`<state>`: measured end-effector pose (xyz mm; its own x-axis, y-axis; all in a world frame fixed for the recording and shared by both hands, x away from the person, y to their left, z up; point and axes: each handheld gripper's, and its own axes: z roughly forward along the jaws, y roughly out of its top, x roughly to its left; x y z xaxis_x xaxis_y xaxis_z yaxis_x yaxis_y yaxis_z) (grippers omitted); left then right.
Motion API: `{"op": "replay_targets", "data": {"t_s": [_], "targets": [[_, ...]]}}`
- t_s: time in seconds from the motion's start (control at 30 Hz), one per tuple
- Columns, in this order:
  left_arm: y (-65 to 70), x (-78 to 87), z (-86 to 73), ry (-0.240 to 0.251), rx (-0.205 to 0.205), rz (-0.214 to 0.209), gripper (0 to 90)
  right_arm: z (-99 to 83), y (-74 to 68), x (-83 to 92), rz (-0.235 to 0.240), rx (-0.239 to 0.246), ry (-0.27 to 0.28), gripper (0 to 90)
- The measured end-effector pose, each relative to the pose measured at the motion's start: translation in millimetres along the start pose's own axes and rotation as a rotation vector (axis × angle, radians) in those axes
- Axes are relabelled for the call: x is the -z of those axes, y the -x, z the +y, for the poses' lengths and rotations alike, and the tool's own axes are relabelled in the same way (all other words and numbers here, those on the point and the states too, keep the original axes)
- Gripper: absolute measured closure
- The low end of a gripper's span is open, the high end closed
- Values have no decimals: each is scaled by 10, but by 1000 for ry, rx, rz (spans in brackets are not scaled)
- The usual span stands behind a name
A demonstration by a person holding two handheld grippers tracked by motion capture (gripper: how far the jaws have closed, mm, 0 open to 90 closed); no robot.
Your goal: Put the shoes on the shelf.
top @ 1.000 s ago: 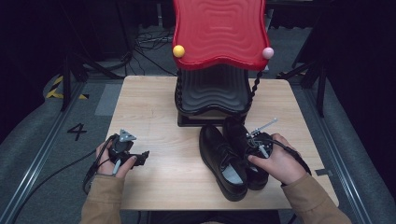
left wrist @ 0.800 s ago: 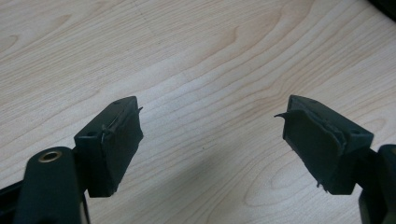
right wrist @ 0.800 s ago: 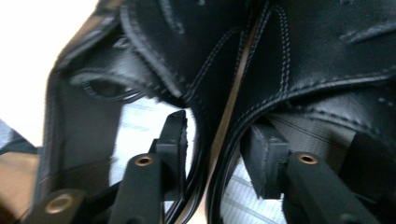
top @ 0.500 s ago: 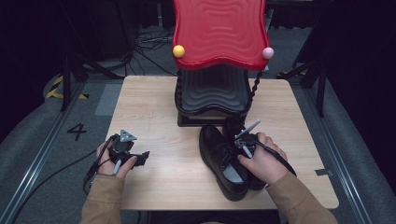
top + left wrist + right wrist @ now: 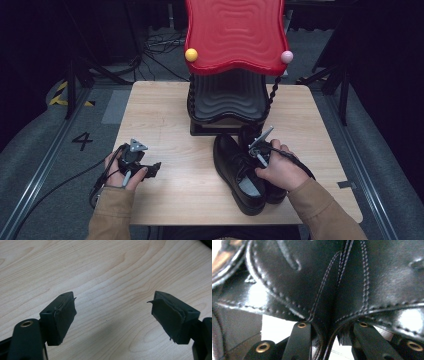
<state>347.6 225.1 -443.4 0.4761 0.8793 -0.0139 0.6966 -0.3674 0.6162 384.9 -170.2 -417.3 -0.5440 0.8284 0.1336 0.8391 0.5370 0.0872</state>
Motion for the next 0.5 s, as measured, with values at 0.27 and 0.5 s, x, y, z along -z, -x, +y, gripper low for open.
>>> {"op": "replay_targets", "data": {"t_s": [0.27, 0.5], "targets": [[-10, 5, -2, 4, 3, 0, 198, 74, -13, -12, -17, -32, -49, 785], [-25, 4, 25, 11, 6, 0, 198, 87, -23, -7, -26, -51, -55, 803]]}}
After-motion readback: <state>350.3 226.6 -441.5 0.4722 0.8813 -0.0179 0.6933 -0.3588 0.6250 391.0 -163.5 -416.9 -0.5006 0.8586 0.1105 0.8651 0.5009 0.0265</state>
